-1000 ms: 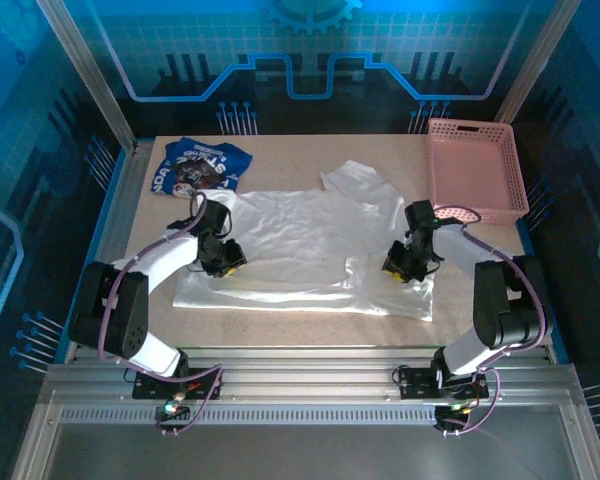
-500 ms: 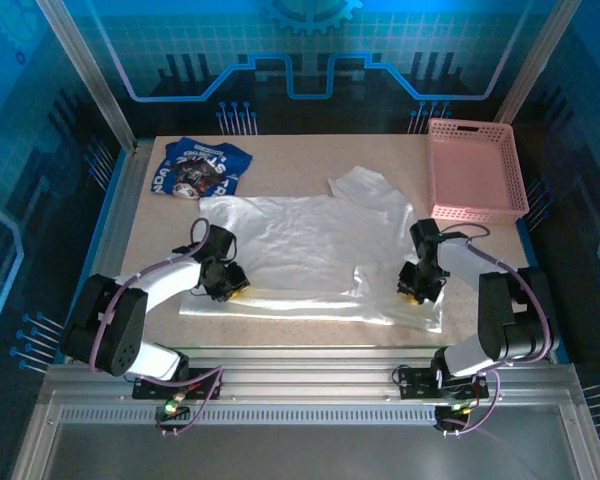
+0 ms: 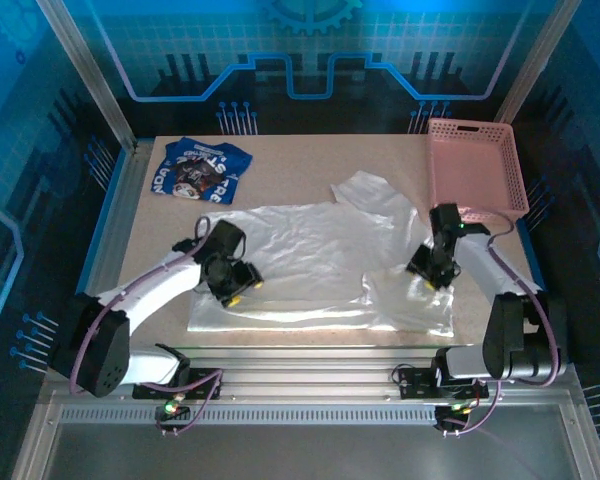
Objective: Fold and stack the t-shirts
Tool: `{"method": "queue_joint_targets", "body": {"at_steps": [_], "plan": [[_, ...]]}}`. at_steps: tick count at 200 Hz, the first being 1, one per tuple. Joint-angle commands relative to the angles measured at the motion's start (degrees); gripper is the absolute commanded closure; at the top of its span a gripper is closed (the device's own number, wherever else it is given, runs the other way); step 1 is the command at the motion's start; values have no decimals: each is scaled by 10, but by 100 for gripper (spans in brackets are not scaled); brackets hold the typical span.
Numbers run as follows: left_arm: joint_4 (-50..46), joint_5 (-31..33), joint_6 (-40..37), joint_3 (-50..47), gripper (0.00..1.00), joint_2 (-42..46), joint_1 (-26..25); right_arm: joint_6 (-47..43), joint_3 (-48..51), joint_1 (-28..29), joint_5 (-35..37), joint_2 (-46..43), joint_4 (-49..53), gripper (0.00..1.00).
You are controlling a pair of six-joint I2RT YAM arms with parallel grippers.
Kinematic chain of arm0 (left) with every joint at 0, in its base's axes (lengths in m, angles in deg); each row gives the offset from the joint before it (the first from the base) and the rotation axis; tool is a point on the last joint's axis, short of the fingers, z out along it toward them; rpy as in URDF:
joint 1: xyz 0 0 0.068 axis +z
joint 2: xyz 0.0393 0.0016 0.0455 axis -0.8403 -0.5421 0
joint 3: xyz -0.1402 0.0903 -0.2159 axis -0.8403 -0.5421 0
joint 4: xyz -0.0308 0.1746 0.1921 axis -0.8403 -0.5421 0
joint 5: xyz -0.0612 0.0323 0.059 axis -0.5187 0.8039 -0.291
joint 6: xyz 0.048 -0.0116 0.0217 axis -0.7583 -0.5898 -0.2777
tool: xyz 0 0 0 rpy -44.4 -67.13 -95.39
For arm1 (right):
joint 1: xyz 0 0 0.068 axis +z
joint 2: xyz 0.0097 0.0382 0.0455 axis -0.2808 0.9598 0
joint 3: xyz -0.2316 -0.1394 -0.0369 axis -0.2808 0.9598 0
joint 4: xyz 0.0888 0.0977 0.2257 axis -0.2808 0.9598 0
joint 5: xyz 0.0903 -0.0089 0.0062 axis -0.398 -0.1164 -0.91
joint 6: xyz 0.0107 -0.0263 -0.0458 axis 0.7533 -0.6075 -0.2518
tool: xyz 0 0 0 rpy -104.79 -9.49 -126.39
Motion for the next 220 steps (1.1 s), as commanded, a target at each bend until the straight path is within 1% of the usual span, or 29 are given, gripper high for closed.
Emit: {"method": "queue_joint_targets", "body": {"at_steps": [1,7,17,32,43,54,69,84,113,125,136,155,182,220], "plan": [[-58,8,-48,112,30,-3,38,-46,-113,16,-51,-1,-36,42],[-57,7,-62,139,27,-15,52,-67,-150,16,-69,24,-39,39],[-42,6,-93,179,22,-37,73,-116,-220,17,-82,82,-35,36],[-28,-14,-126,235,21,-79,112,-175,-333,19,-82,175,-11,36],[3,-35,-164,267,20,-108,133,-205,-402,19,-100,238,-11,36],[26,-28,-205,290,20,-126,143,-228,-470,21,-113,305,-10,36],[75,-41,-247,293,19,-140,159,-246,-570,22,-131,395,11,37],[116,-61,-276,279,20,-154,179,-254,-645,26,-138,469,15,38],[124,-74,-289,269,24,-199,226,-265,-773,31,-158,593,31,38],[113,-60,-301,273,25,-207,234,-260,-822,33,-155,633,40,37],[115,-46,-310,267,25,-210,240,-255,-856,34,-151,659,42,37],[116,-54,-311,261,25,-228,257,-247,-891,38,-146,690,36,36],[119,-41,-323,255,26,-261,265,-242,-955,44,-128,744,56,35],[134,-21,-319,261,27,-303,281,-243,-968,50,-130,773,43,35]]}}
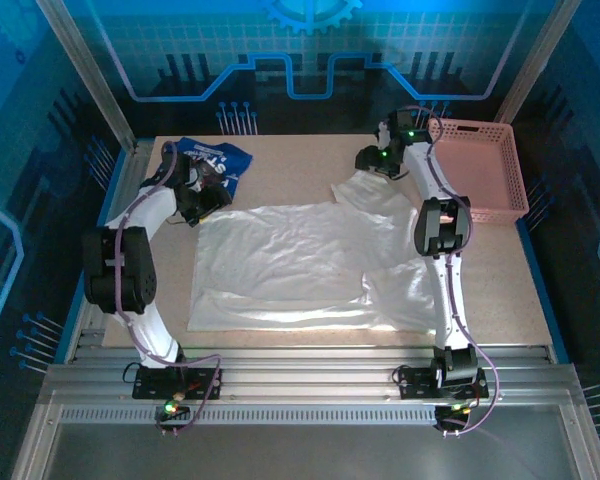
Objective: Fold and stack the t-shirts
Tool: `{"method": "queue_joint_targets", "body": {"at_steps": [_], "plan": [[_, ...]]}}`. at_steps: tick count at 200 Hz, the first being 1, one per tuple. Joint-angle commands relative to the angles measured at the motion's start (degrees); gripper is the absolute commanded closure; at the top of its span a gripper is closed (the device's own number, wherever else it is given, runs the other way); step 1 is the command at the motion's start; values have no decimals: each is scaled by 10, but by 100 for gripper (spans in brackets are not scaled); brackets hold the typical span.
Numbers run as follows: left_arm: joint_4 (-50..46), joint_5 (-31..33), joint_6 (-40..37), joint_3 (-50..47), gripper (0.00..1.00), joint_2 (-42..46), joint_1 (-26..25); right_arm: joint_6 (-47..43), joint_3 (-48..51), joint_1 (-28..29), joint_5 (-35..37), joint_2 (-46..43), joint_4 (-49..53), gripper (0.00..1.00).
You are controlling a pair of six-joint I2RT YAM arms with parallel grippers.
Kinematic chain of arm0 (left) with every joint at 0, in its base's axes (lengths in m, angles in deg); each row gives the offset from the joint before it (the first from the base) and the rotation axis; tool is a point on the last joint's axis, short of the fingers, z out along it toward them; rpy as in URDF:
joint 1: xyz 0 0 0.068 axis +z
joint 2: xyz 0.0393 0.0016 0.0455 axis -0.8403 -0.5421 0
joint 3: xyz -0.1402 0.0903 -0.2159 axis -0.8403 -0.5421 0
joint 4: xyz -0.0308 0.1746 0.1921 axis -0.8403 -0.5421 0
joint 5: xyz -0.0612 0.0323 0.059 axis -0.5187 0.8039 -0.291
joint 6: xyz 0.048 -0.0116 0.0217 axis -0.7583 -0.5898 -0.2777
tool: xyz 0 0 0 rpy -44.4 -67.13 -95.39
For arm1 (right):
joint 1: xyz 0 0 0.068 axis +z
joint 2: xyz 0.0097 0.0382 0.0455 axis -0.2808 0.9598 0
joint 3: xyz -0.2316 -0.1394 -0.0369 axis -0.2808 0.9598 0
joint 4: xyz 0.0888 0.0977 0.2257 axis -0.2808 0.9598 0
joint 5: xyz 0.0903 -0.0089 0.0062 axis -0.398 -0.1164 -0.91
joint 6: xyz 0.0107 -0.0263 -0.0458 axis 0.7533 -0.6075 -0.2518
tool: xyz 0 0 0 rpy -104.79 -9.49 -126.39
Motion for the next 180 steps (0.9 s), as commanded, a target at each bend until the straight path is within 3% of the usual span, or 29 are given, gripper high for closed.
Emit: {"method": "queue_joint_targets", "body": {"at_steps": [1,47,105,146,180], "plan": [[15,18,-11,-9,27,-22,16,0,-21,13,0,27,10,35],[22,13,-12,4,28,-56,31,5,-22,21,-2,44,17,39],[8,35,-29,27,32,-86,35,29,2,24,15,39,13,77],[9,54,-26,44,33,-98,36,49,33,18,28,12,-20,91],[9,68,-26,55,33,-95,37,56,34,20,32,3,-26,94]]}}
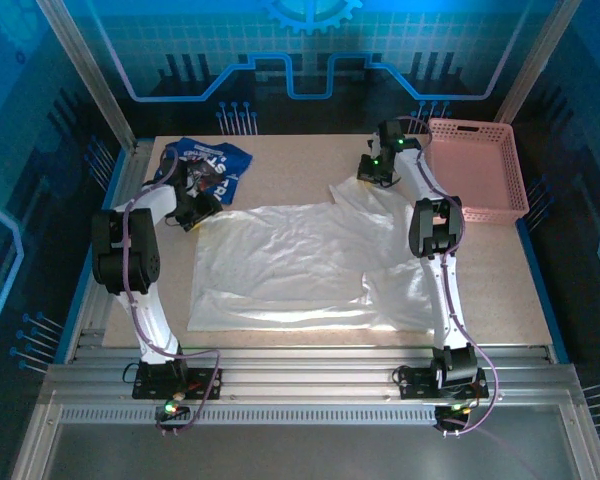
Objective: Fold and stack the t-shirts
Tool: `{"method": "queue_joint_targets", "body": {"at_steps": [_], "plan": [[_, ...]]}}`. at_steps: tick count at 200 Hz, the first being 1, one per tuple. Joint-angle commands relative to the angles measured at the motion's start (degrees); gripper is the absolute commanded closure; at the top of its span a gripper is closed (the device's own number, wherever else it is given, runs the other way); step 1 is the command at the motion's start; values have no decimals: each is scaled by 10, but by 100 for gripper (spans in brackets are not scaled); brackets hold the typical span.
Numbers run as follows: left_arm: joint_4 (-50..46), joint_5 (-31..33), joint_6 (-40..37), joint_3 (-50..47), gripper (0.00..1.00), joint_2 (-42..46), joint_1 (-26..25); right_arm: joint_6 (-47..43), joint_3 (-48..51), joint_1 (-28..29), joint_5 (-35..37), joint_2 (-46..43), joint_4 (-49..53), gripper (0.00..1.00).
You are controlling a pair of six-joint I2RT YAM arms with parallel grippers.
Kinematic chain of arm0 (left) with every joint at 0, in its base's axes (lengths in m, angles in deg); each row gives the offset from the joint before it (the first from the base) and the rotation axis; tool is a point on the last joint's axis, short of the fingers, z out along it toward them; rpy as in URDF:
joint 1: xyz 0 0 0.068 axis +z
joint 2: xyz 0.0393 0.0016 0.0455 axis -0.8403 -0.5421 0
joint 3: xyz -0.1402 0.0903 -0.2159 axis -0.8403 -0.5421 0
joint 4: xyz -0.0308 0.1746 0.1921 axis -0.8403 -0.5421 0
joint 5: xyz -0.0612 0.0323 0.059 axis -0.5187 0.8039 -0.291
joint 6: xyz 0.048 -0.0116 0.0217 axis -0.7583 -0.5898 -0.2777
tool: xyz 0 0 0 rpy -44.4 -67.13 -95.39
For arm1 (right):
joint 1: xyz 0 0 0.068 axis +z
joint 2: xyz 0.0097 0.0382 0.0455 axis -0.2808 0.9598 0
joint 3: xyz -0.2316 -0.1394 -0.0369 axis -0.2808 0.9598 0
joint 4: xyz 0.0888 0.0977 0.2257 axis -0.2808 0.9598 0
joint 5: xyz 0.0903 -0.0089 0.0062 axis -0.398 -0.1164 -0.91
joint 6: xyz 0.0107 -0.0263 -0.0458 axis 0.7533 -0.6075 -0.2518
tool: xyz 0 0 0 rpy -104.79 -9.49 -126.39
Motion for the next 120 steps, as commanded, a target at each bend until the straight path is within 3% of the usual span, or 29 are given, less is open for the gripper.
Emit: {"method": "queue_joint_targets", "body": {"at_steps": [1,51,82,104,120], "plan": [[-3,22,-9,22,33,-2,6,11,12,2,16,-20,0,94],[-19,35,-20,54,35,-26,7,10,14,2,21,-24,7,96],[-6,33,-12,65,41,-47,7,27,19,2,22,-31,7,99],[-26,23,-7,96,53,-75,3,45,47,2,16,-50,-23,99],[-41,35,-6,100,54,-80,4,52,41,0,12,-54,-25,100]]}}
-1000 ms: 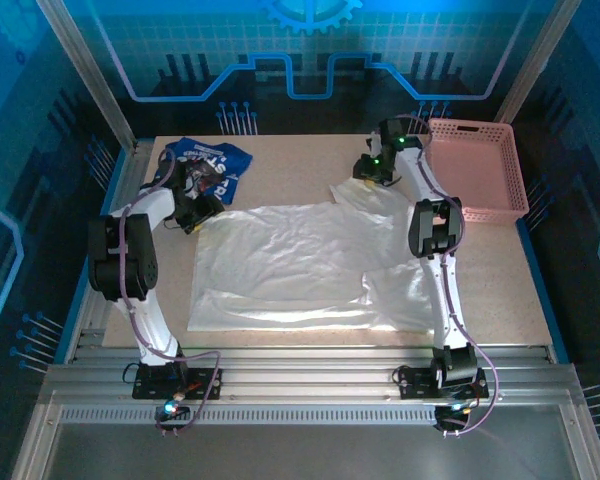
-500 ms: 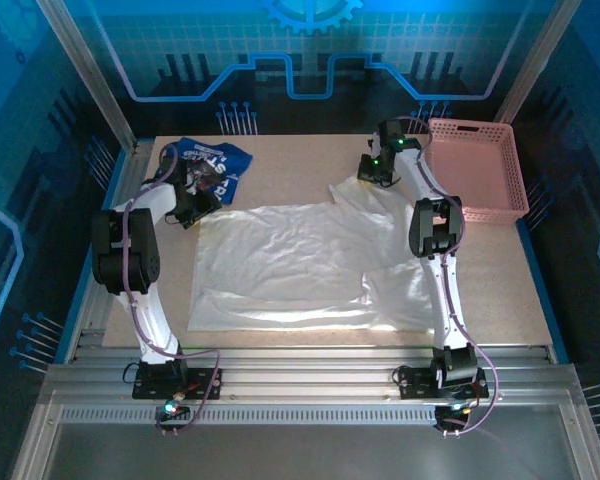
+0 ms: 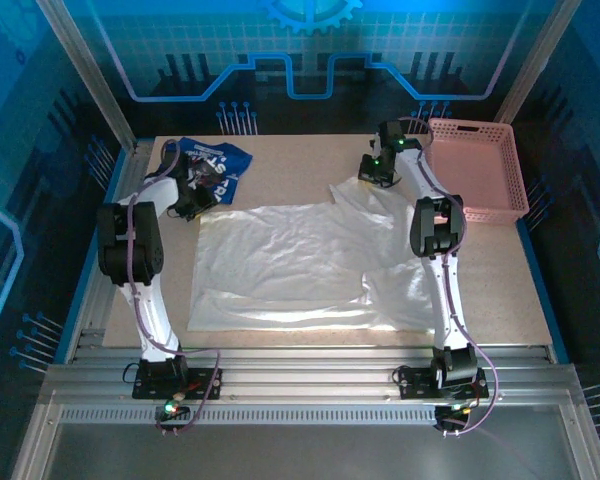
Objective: Fold and stack the t-shirts
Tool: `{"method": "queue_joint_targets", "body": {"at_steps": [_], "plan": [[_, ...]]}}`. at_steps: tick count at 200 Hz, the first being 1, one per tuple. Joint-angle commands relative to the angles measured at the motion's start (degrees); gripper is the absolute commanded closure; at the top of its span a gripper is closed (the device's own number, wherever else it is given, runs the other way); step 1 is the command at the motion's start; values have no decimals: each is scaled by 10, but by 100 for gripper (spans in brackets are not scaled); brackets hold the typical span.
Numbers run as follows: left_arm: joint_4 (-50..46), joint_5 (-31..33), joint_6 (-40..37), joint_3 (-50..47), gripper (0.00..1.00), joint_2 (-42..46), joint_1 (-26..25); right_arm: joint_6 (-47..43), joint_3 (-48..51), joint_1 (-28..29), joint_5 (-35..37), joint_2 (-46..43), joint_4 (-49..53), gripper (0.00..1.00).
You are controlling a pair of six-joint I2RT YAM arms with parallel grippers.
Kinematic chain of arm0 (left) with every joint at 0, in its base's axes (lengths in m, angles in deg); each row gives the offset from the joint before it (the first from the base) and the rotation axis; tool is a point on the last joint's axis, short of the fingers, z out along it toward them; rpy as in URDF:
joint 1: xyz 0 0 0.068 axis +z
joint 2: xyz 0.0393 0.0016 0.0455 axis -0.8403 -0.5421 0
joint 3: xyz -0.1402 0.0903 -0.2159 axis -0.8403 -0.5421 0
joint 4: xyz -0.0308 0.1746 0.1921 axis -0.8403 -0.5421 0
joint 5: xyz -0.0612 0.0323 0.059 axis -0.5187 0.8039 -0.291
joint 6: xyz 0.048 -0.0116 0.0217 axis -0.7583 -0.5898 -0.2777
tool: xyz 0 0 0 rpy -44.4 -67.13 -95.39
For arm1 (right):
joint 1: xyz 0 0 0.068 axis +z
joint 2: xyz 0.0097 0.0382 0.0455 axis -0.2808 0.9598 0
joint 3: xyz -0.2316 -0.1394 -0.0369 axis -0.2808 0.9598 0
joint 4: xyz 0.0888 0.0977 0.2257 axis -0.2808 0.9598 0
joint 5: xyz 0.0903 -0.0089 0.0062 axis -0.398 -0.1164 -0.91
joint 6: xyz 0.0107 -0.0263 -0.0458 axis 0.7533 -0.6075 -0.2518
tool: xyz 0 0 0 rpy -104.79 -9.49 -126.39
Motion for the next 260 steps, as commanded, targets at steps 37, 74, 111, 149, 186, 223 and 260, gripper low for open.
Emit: {"method": "queue_joint_targets", "body": {"at_steps": [37,74,111,149,186,223,260], "plan": [[-54,13,-10,32,58,-27,4,24,-8,-1,-6,-34,-3,100],[-75,2,-21,39,74,-40,4,37,-10,-8,-3,-36,-3,100],[-64,-18,-24,23,100,-28,3,47,-12,-10,-19,-45,-23,100],[-42,-26,-15,-1,100,10,1,42,-13,-14,-7,-65,-27,100],[-36,-32,-13,-13,100,46,1,34,-13,-16,-11,-81,-31,100],[-20,-44,-8,-32,100,82,1,19,-1,-17,-9,-94,-21,100],[-7,-48,-3,-58,100,109,1,4,32,-17,3,-121,-19,100]]}}
